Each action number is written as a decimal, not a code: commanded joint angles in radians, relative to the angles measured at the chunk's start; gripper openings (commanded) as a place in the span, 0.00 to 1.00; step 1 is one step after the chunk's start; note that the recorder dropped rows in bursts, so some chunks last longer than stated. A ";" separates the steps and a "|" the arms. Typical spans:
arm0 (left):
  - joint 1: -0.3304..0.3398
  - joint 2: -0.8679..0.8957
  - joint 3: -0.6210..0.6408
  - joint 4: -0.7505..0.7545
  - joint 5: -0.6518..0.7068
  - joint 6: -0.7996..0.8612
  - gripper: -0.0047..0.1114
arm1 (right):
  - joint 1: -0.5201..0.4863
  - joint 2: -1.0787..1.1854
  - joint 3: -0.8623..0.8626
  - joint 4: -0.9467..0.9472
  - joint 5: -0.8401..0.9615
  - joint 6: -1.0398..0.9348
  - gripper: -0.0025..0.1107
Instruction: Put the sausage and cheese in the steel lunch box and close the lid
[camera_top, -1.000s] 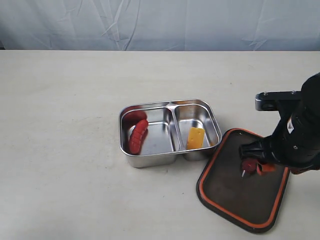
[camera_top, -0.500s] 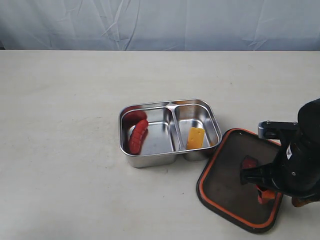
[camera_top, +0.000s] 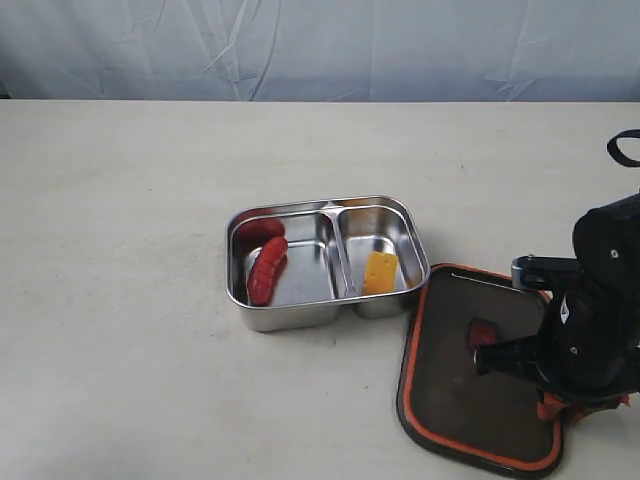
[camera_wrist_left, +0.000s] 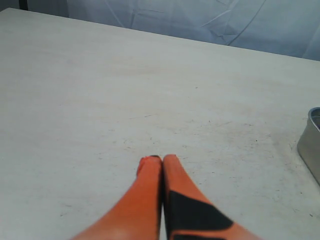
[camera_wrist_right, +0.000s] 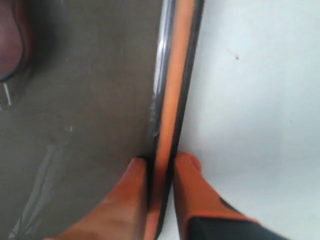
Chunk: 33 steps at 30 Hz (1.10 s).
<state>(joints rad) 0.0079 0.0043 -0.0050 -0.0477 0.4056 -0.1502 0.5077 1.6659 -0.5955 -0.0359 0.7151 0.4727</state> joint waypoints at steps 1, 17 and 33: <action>0.000 -0.004 0.005 0.002 -0.016 0.001 0.04 | 0.000 0.029 0.014 -0.098 0.049 0.048 0.04; 0.000 -0.004 0.005 0.248 -0.192 0.030 0.04 | 0.000 -0.198 0.012 -0.298 0.052 0.146 0.04; 0.000 -0.004 0.005 0.264 -0.759 -0.265 0.04 | 0.000 -0.476 0.012 -0.493 0.101 0.262 0.01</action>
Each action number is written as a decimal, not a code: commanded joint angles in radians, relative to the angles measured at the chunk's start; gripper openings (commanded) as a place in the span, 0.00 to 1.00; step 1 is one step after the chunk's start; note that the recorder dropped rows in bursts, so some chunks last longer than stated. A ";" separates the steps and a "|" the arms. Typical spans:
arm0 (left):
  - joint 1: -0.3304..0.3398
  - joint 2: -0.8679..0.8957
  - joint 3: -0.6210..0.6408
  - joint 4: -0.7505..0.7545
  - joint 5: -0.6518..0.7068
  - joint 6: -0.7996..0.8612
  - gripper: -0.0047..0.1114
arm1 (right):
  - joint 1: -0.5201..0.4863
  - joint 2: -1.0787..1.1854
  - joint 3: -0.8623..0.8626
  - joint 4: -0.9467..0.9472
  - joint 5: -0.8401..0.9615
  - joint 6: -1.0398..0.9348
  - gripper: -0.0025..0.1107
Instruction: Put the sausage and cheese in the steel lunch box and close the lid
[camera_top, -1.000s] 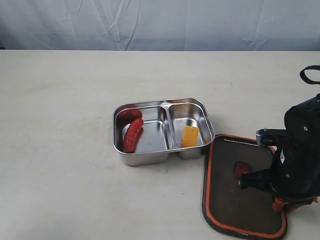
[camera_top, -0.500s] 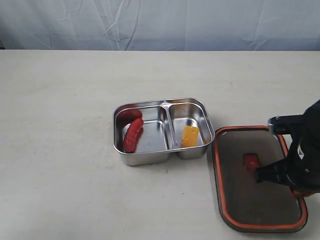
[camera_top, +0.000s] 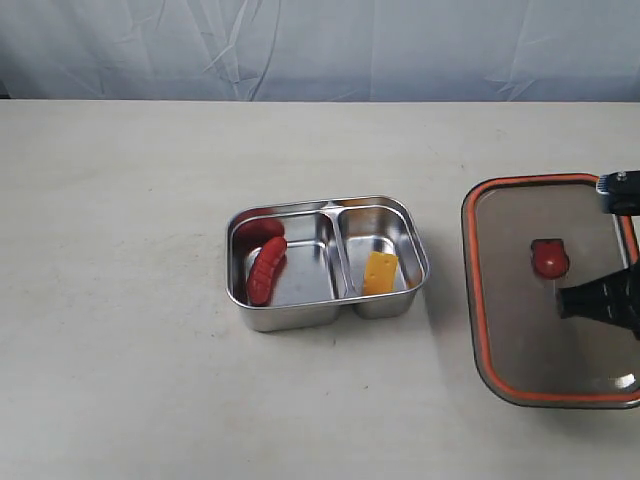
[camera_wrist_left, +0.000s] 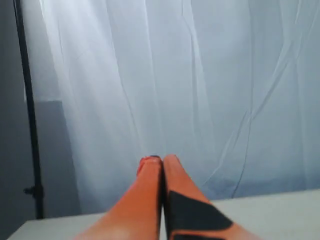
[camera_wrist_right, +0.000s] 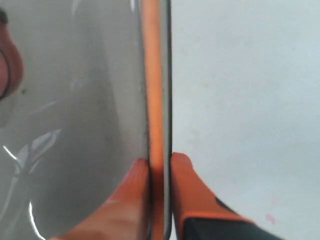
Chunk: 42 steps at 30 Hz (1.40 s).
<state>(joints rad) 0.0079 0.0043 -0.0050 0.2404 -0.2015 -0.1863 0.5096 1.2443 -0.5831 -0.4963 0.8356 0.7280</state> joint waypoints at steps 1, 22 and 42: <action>0.000 -0.004 0.005 -0.032 -0.173 -0.321 0.04 | -0.002 -0.066 -0.001 -0.034 -0.033 0.007 0.01; 0.000 0.458 -0.282 1.148 -0.566 -1.804 0.12 | -0.002 -0.145 -0.143 0.105 -0.236 -0.293 0.01; 0.000 1.107 -0.509 1.136 -0.998 -1.500 0.55 | 0.004 -0.145 -0.149 0.891 -0.346 -0.991 0.01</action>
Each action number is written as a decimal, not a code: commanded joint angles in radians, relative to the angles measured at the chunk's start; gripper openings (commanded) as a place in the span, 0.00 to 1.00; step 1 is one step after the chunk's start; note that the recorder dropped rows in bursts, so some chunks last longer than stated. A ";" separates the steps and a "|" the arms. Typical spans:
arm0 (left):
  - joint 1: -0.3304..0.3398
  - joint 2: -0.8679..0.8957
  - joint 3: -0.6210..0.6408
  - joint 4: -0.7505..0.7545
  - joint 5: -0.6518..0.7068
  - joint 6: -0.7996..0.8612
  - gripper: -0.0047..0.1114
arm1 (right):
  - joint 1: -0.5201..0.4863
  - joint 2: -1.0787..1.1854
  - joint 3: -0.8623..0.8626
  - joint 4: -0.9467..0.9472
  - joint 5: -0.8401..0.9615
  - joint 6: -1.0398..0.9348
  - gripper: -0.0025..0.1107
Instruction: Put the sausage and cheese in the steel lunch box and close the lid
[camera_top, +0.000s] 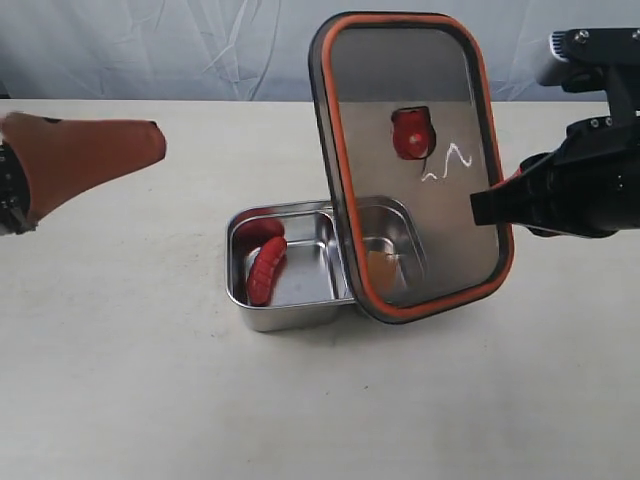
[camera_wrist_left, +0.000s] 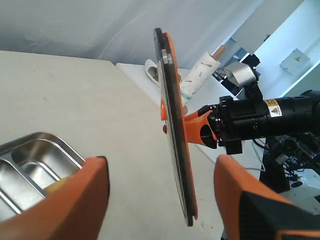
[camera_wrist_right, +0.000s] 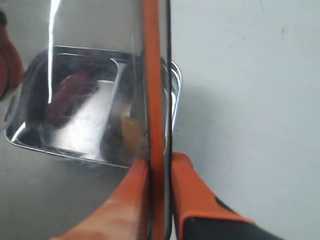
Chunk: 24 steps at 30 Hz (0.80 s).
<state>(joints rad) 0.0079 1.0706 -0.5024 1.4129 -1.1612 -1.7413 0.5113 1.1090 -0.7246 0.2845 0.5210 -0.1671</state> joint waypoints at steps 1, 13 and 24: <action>0.000 0.049 -0.012 -0.045 -0.044 0.066 0.55 | 0.002 -0.010 -0.008 0.134 -0.032 -0.109 0.01; -0.002 0.053 -0.012 -0.058 -0.060 0.080 0.55 | 0.074 0.019 -0.008 0.241 -0.068 -0.141 0.01; -0.122 0.053 -0.012 -0.082 0.042 0.108 0.55 | 0.176 0.118 -0.074 0.254 -0.111 -0.141 0.01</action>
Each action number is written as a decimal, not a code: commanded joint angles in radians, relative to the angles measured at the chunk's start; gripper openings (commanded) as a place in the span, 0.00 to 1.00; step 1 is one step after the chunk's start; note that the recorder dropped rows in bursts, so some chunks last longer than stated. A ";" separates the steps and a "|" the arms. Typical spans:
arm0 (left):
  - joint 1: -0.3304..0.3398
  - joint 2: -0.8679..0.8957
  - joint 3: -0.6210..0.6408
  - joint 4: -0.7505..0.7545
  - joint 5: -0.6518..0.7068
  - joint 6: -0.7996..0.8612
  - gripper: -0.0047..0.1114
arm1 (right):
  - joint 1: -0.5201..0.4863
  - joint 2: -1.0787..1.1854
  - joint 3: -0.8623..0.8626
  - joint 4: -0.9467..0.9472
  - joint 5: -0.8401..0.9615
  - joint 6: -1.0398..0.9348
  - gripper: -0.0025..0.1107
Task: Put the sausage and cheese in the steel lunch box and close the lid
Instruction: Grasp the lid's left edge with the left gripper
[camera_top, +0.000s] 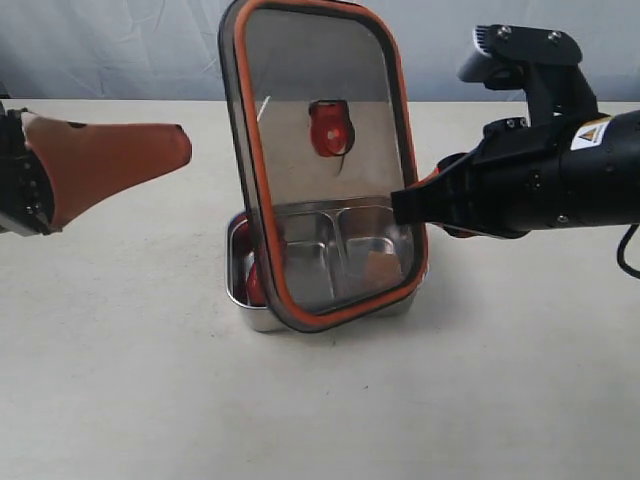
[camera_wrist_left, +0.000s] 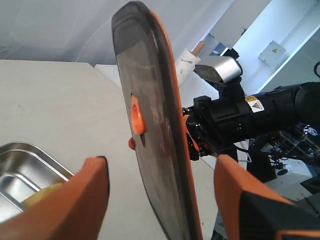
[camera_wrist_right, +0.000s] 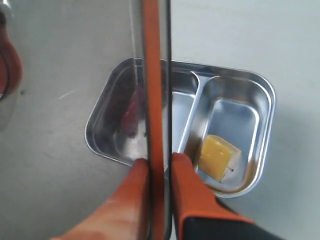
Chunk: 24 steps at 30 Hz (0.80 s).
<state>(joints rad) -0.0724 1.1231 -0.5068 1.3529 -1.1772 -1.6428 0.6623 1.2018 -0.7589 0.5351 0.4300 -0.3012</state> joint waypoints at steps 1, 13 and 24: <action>-0.052 0.001 -0.007 -0.023 0.058 0.021 0.55 | 0.030 0.034 -0.051 0.003 -0.019 -0.007 0.01; -0.072 0.001 -0.007 -0.048 0.126 0.051 0.55 | 0.037 0.078 -0.087 0.010 0.000 -0.007 0.01; -0.072 0.001 -0.007 -0.050 0.122 0.053 0.55 | 0.037 0.082 -0.087 0.012 0.005 -0.007 0.01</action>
<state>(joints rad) -0.1386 1.1231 -0.5068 1.3180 -1.0499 -1.5951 0.6997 1.2857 -0.8375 0.5410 0.4412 -0.3012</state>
